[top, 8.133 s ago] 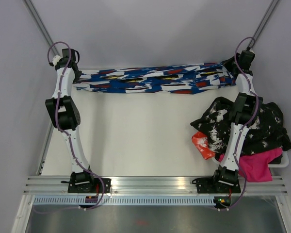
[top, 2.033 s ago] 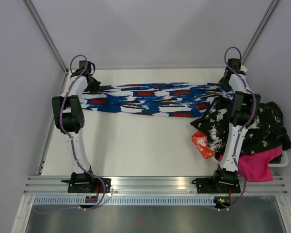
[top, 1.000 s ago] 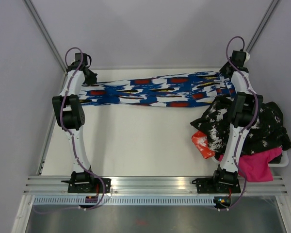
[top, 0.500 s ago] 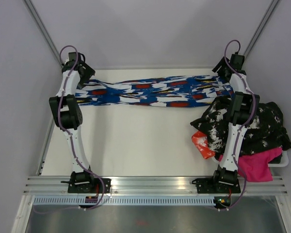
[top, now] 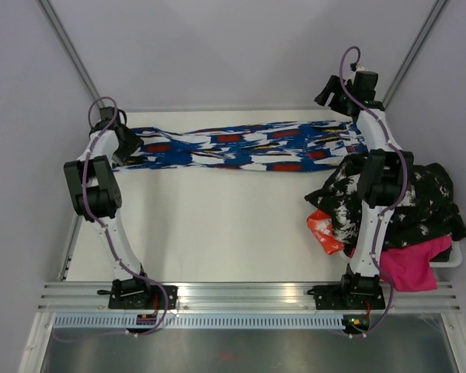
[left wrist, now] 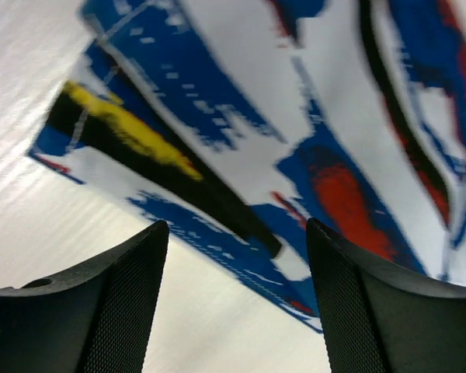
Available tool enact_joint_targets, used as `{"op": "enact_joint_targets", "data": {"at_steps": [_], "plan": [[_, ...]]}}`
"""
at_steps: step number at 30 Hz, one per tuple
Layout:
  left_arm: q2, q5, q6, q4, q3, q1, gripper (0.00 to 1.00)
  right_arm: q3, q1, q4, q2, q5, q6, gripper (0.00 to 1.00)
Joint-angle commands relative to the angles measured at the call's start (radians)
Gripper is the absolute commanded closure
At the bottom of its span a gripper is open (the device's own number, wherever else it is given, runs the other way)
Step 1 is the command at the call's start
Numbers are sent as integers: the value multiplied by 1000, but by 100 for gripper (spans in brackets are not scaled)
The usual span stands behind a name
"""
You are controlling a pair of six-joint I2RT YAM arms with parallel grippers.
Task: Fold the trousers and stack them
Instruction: Fold the trousers
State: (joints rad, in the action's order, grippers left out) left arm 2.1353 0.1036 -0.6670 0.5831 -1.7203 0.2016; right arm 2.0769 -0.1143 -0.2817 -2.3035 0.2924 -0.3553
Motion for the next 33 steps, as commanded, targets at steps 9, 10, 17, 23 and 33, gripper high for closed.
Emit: {"op": "enact_joint_targets", "data": {"at_steps": [9,10,17,23,33], "plan": [[24,-99,-31,-261,38,116,28,-81,191,-45,50,47,101,15],[34,-123,-36,-266,22,116,28,-81,200,-43,47,36,104,15],[87,-140,-75,-290,8,116,33,-75,226,-56,35,33,92,16],[90,-134,-72,-267,5,116,34,-58,228,-71,33,24,93,16],[124,-114,-86,-216,-68,116,98,-32,231,-70,15,28,68,18]]}}
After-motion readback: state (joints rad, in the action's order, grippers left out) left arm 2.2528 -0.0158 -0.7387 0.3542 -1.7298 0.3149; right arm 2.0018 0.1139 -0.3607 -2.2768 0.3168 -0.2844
